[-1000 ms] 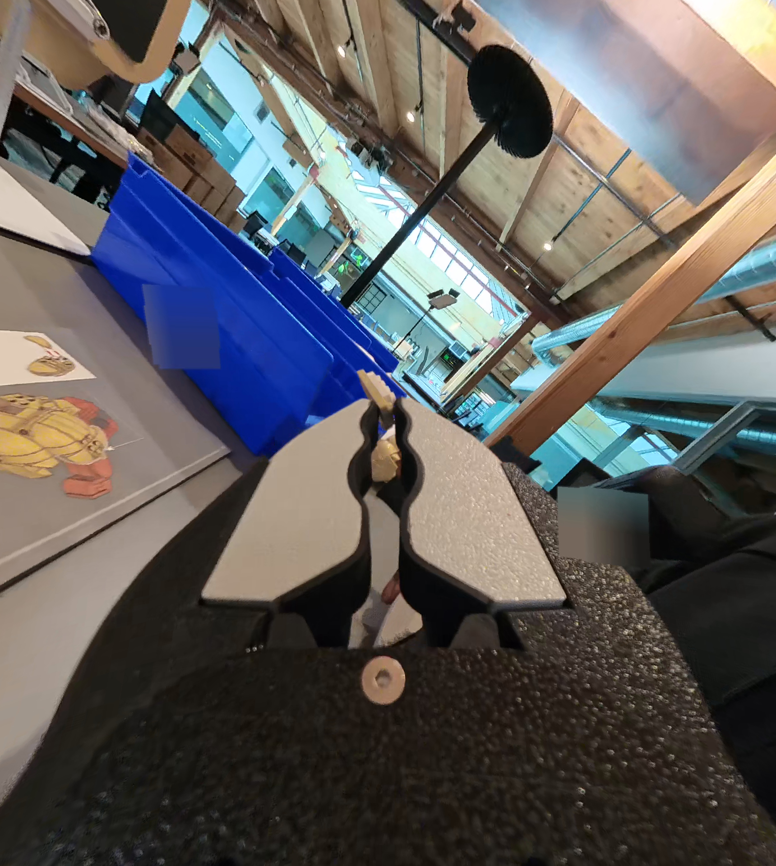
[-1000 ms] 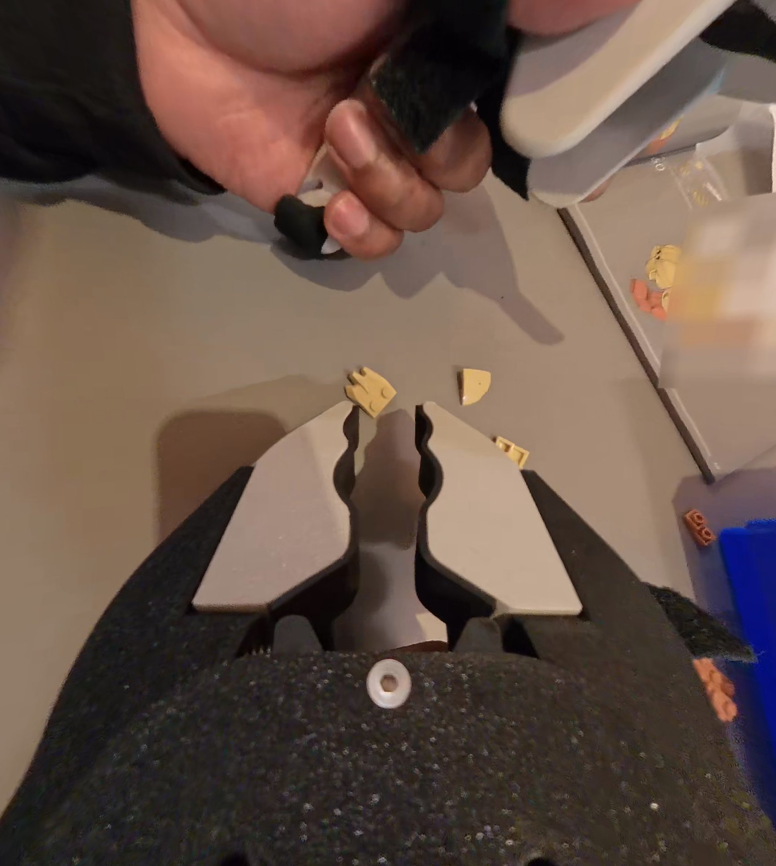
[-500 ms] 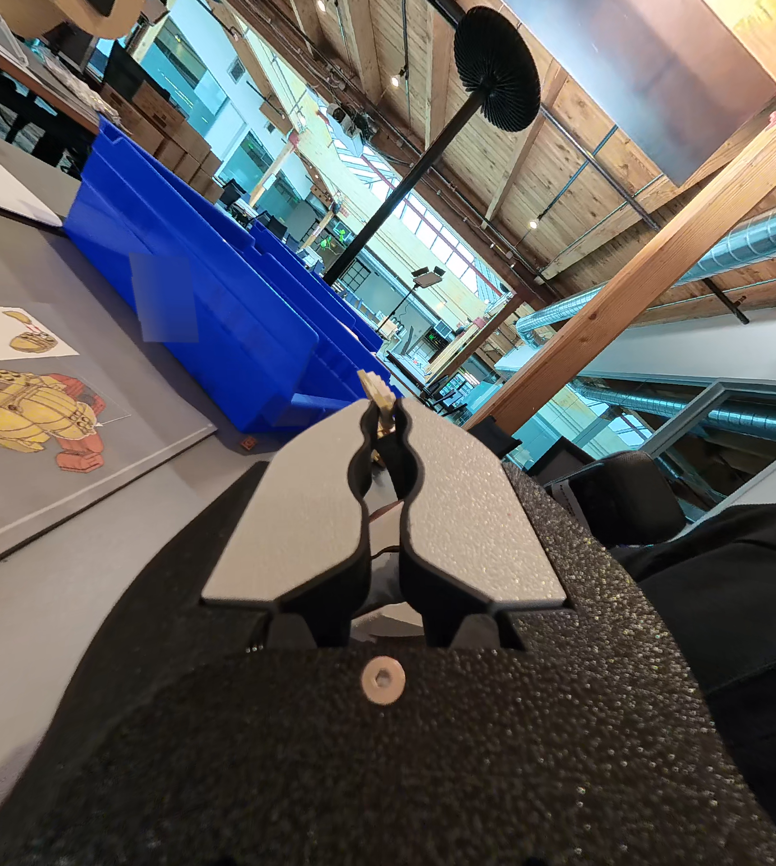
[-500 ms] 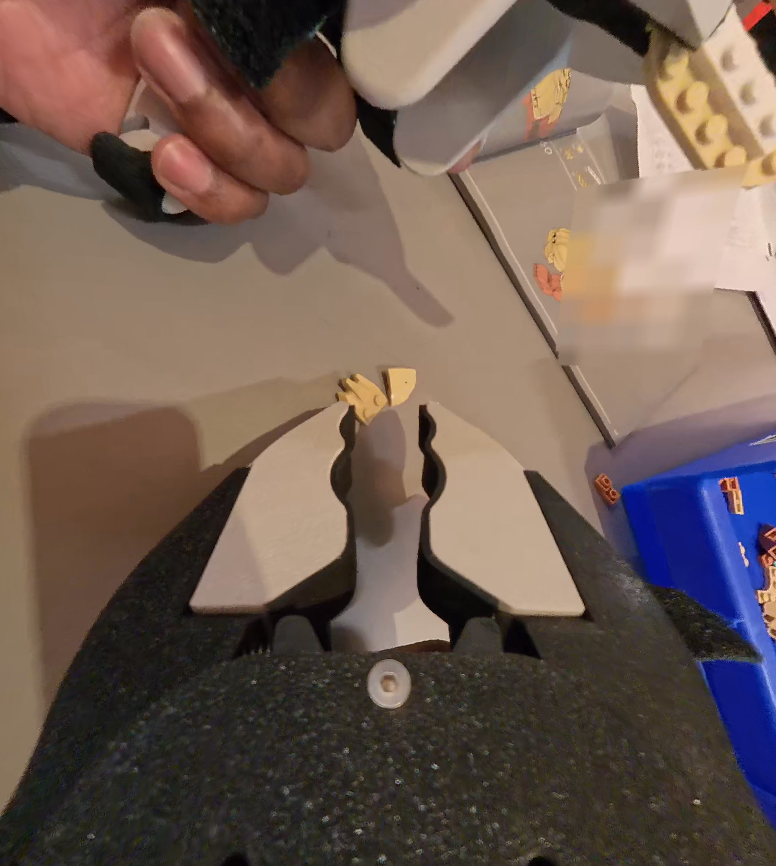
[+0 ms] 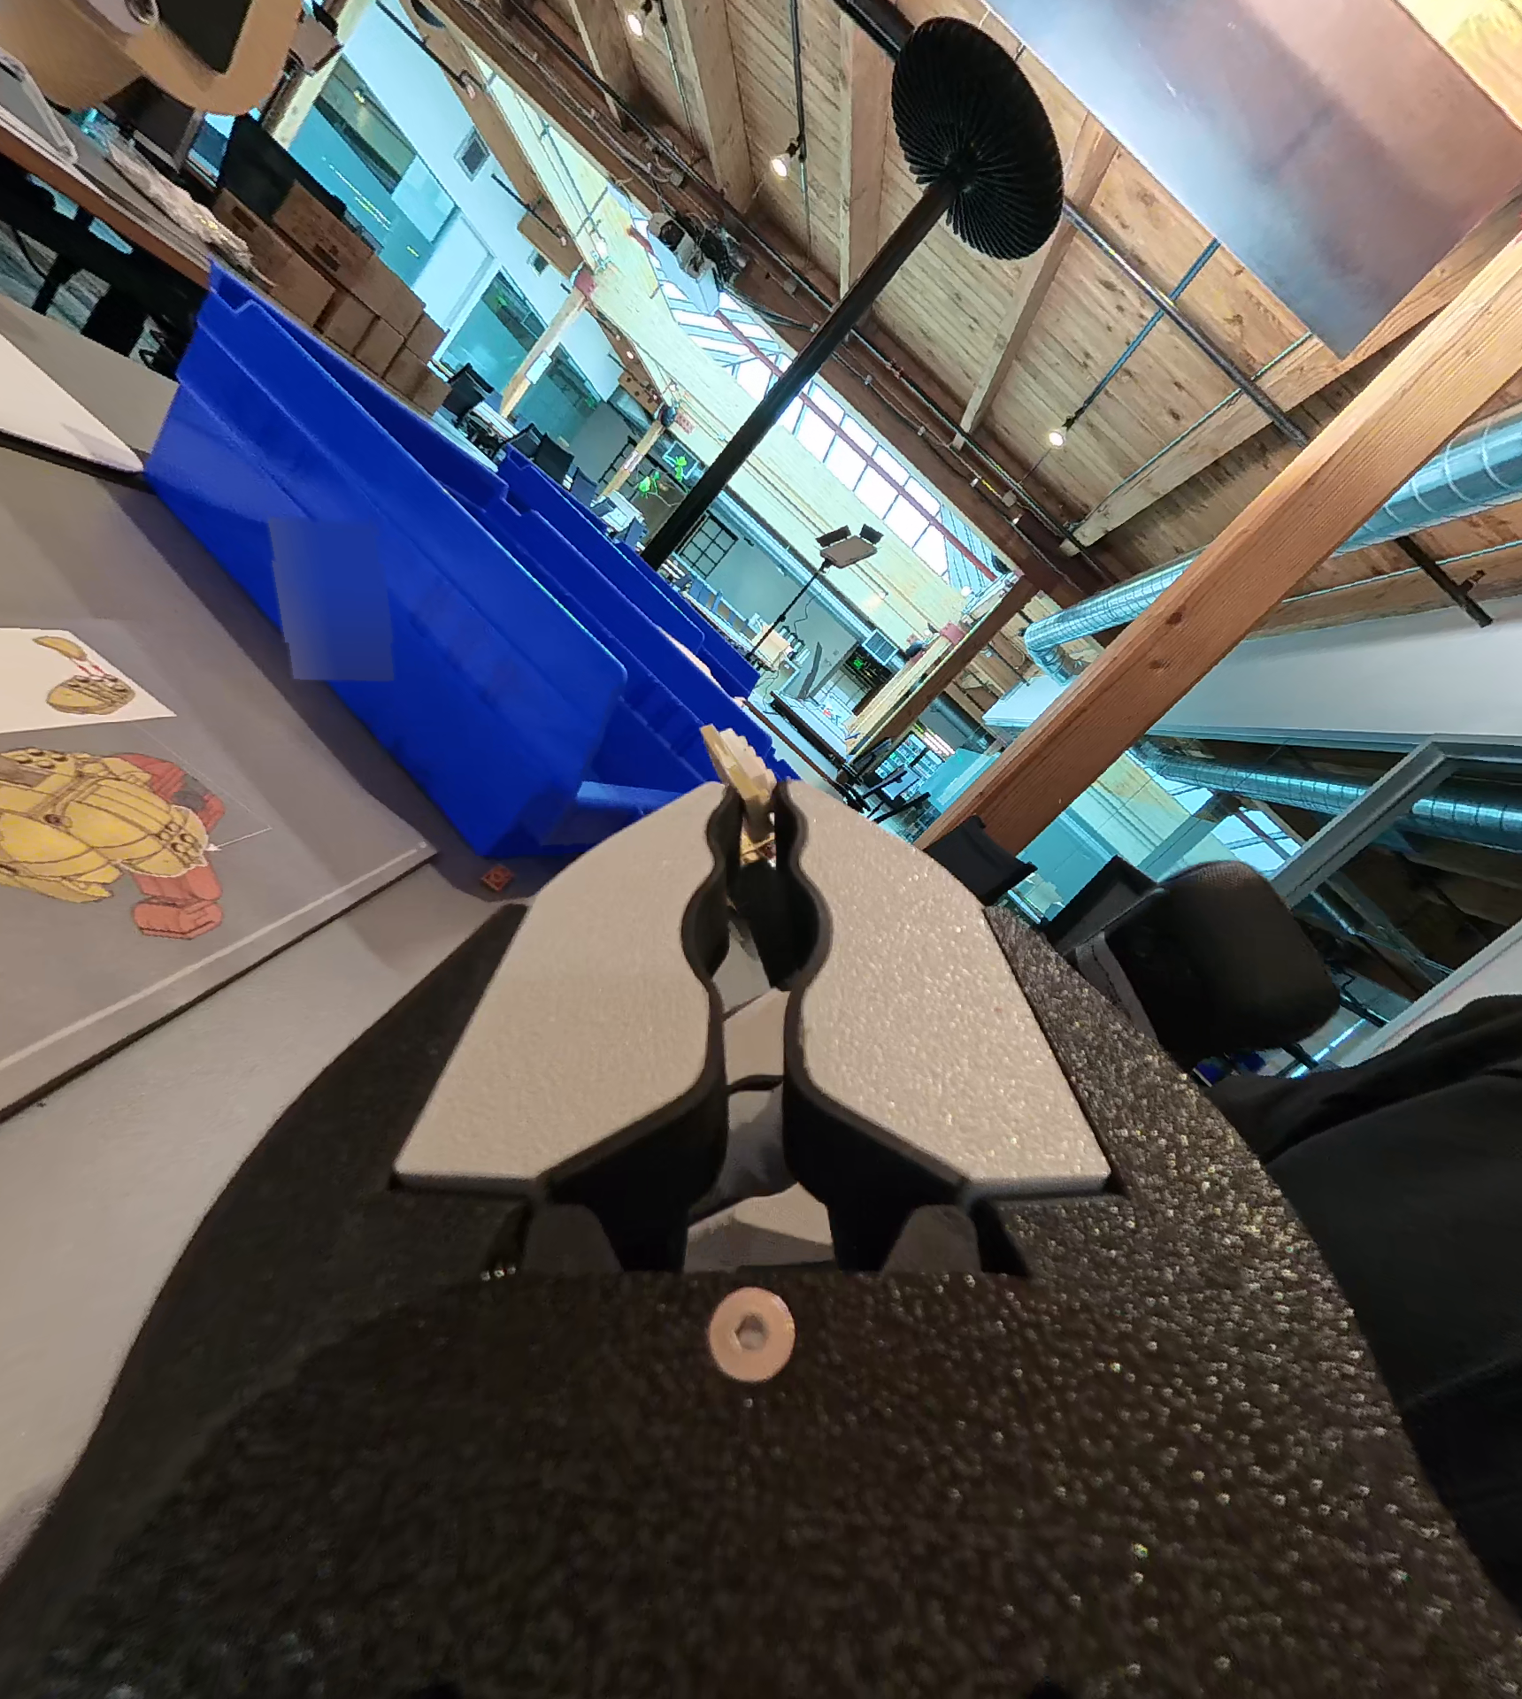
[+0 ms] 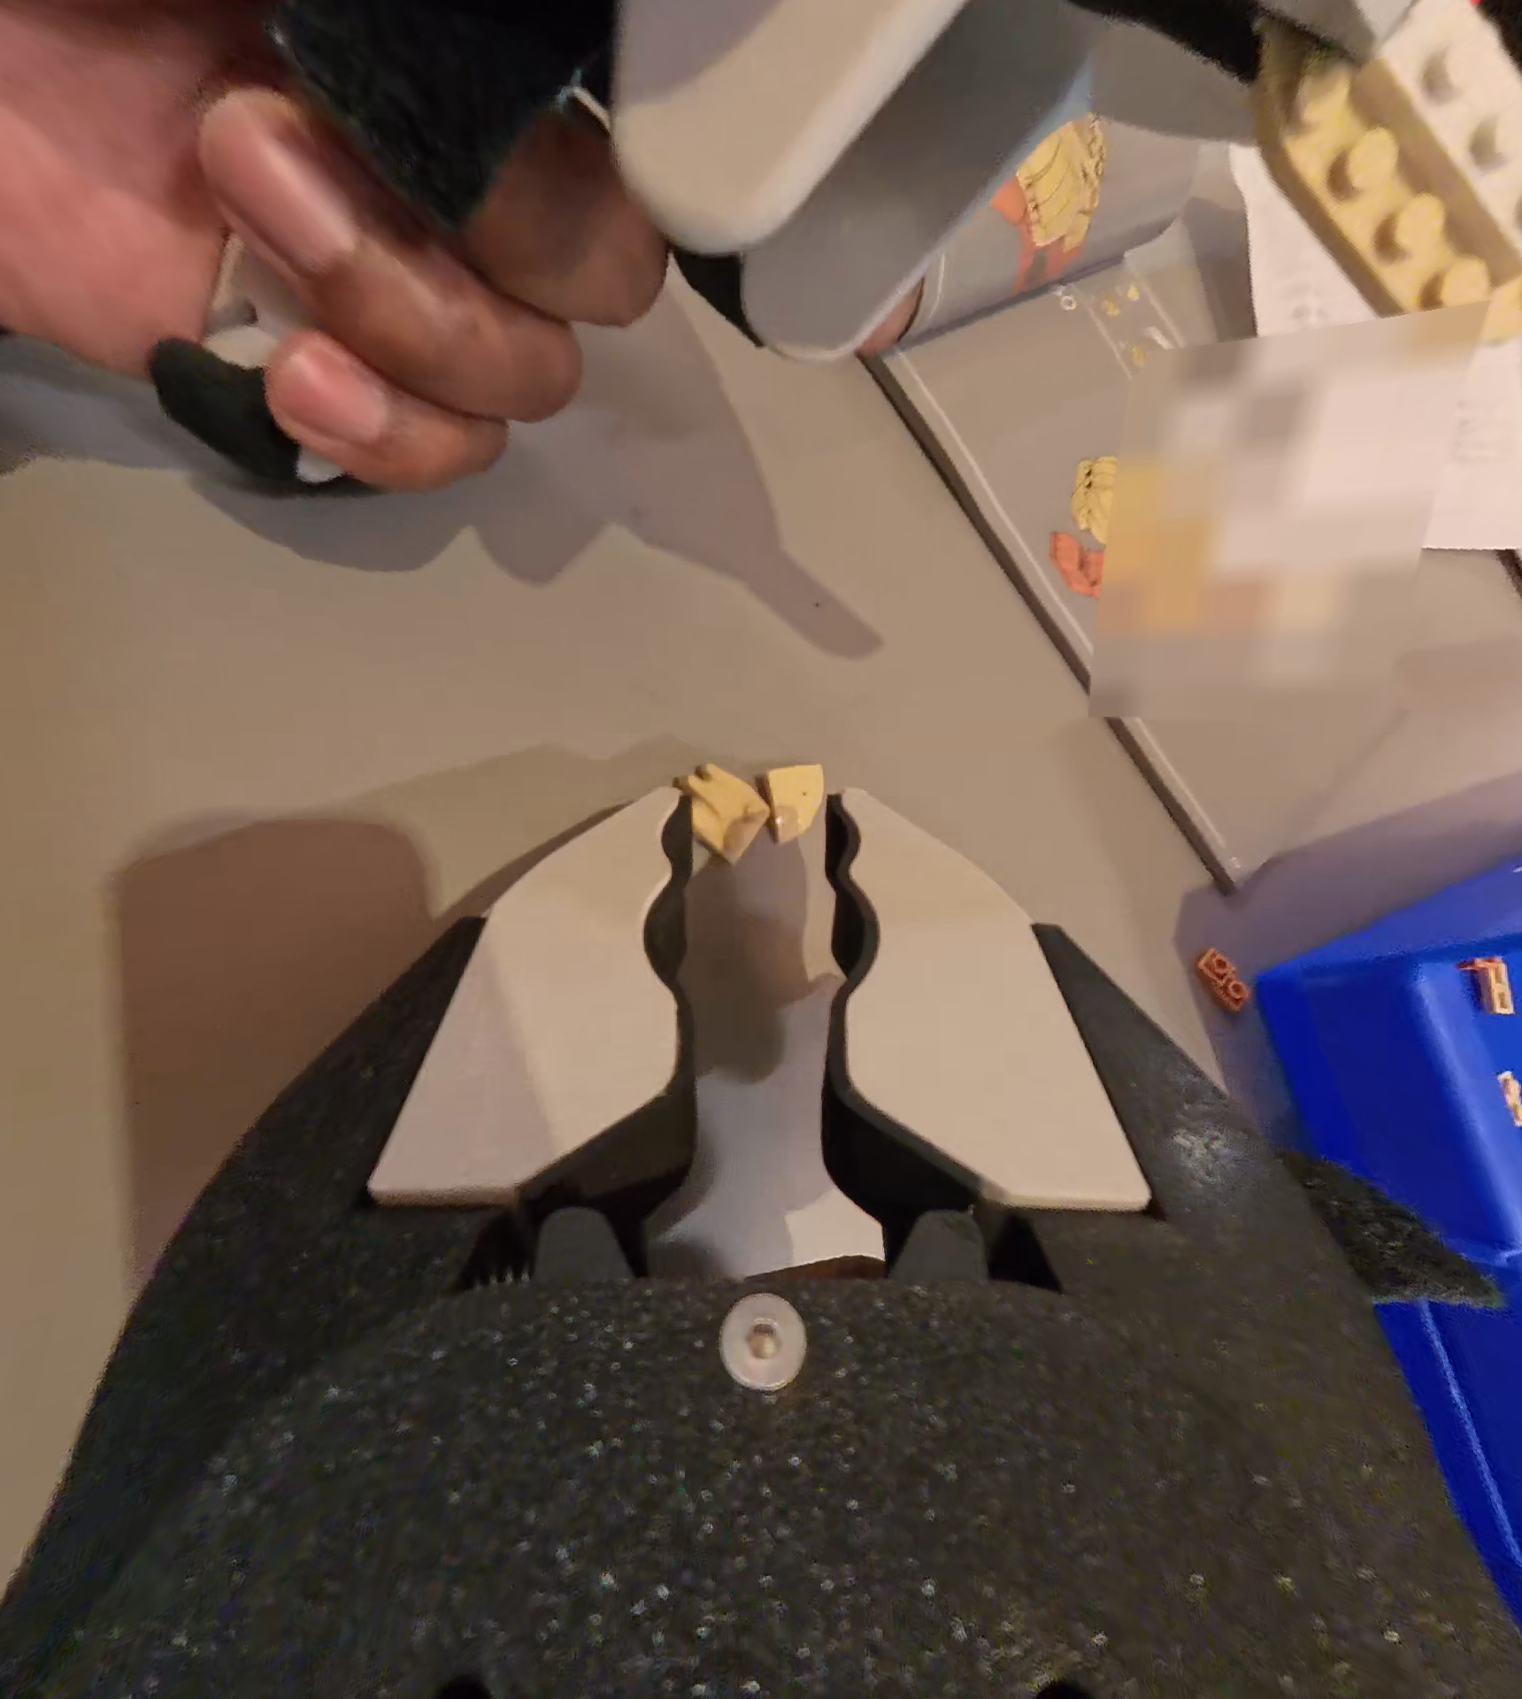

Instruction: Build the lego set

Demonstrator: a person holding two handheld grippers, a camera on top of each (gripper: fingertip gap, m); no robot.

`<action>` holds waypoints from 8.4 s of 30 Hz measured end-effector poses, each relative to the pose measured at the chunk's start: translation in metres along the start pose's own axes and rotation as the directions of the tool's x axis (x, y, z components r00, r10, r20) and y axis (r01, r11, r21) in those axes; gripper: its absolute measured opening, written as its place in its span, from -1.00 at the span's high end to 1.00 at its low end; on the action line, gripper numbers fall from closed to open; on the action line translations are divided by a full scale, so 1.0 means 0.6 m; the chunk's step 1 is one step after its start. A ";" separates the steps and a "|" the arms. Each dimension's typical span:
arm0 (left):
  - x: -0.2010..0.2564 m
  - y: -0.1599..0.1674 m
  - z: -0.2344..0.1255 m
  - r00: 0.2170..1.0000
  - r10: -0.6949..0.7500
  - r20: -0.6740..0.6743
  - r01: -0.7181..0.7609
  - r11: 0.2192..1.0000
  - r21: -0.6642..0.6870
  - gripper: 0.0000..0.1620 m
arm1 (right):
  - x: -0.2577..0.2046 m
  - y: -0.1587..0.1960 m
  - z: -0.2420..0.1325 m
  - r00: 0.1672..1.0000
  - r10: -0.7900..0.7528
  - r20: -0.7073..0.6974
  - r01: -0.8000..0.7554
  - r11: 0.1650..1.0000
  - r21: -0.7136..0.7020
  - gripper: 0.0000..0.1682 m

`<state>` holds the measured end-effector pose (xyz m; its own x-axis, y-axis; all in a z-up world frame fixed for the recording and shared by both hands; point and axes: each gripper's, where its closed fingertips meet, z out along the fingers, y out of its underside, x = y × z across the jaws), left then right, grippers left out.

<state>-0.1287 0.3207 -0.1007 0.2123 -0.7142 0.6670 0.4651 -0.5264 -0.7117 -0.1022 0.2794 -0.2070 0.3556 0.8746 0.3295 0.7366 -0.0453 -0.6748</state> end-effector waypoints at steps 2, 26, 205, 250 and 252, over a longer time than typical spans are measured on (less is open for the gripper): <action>0.001 0.003 0.002 1.000 0.000 -0.003 0.000 1.000 -0.006 0.92 | 0.003 -0.005 0.008 0.999 -0.007 -0.036 0.006 1.000 -0.007 0.65; 0.016 0.010 0.007 1.000 -0.008 -0.030 0.007 1.000 -0.025 0.92 | 0.045 0.055 -0.033 0.992 0.087 -0.091 -0.093 0.994 -0.059 0.63; 0.089 0.141 0.068 0.869 -0.487 -0.085 0.486 0.810 0.328 0.93 | 0.071 -0.032 -0.148 0.396 -0.749 -0.531 0.860 0.506 -0.073 0.83; 0.141 0.141 0.076 0.934 -0.313 -0.170 0.346 0.911 0.225 0.89 | 0.062 -0.036 -0.189 0.812 -0.436 -0.389 0.575 0.714 0.400 0.85; 0.149 0.141 0.073 0.945 -0.274 -0.179 0.308 0.928 0.207 0.90 | 0.059 -0.037 -0.195 0.856 -0.392 -0.338 0.514 0.721 0.465 0.85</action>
<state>-0.0326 0.2328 -0.0914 -0.0806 -0.6131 0.7859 0.6750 -0.6137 -0.4095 -0.0387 0.2549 -0.1031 0.2099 0.6031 0.7696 0.4460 0.6414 -0.6242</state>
